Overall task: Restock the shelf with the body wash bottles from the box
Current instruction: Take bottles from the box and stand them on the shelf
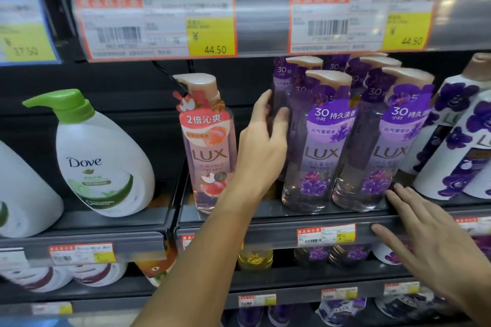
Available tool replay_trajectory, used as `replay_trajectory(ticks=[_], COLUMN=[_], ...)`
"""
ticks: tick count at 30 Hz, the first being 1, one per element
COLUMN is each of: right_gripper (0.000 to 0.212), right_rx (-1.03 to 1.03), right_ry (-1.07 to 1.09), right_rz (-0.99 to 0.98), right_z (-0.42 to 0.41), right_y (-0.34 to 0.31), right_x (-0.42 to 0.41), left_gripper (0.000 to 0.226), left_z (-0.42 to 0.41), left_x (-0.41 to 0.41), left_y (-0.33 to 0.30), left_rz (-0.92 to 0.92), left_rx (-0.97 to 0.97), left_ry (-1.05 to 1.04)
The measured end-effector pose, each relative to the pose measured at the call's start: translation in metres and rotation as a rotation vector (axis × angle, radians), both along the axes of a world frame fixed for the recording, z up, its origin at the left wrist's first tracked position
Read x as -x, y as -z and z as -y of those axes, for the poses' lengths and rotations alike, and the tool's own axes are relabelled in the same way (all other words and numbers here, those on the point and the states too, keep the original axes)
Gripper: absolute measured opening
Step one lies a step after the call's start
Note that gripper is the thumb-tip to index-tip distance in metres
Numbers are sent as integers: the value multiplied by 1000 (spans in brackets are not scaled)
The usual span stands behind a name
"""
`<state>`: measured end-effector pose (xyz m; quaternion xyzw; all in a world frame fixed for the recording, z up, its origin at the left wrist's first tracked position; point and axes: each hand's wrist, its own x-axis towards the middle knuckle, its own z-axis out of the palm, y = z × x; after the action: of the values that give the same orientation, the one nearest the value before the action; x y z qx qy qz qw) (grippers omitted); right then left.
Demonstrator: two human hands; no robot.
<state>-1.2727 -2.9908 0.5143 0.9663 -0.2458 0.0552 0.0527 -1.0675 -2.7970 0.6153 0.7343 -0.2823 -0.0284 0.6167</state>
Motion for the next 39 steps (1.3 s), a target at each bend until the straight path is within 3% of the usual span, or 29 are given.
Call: replay_trajectory(ticks=[4,12,16,22,28,34,39], right_gripper=[89,91,92,91,86,83,83], right_rx=[3,2,-12,0,56,-27,-2], right_ry=[11,12,-1,-49,-99,-116,-131], right_rz=[-4,-9,13,58,274,329,331], right_z=[-2,-1,0,8,11,7,4], right_y=[-2,-4,-2,7,18,16,11], right_x=[0,-1,-3,-3,-6,-11,-12], left_gripper=[46,47,46,50,48,49,53], left_z=[11,47,49,47,51,51,51], left_x=[-5,-55,-61,-51,-61,-74,-70], left_y=[-8,-26,-24,-26,-20,-22,-20], left_rz=[3,366,316,-46,-93,-182,-191], left_rx=[55,-158,-88,185,257,362,357], left_ry=[-192,-399,-413,-355,-333,-354,-161])
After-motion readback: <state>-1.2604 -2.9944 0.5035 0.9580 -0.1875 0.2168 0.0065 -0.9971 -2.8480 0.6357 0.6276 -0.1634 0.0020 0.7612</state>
